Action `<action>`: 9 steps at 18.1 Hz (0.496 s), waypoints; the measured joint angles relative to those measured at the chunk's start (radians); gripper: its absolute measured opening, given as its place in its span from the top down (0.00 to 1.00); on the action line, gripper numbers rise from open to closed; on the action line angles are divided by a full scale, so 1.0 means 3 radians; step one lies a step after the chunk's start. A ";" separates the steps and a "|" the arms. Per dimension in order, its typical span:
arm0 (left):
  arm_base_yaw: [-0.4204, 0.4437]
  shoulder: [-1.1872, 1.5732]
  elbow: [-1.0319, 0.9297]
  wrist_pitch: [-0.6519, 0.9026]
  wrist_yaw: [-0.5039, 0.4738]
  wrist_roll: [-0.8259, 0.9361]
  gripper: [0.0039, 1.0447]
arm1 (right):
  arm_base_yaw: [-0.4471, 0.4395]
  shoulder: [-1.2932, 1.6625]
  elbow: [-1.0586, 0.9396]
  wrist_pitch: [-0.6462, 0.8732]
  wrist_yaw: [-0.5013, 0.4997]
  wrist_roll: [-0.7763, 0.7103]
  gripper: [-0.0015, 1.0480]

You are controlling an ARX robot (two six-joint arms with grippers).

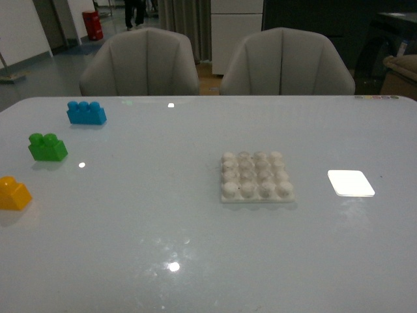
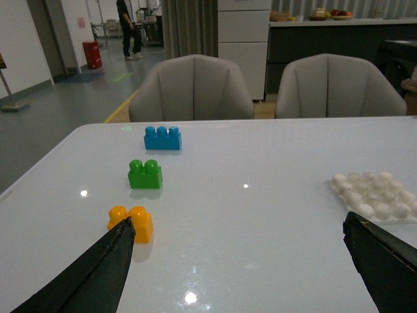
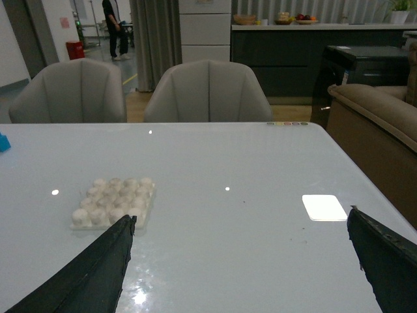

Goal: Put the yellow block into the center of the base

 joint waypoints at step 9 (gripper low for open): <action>0.0000 0.0000 0.0000 0.0000 0.0000 0.0001 0.06 | 0.0000 0.0000 0.0000 0.0000 0.0000 0.0000 0.06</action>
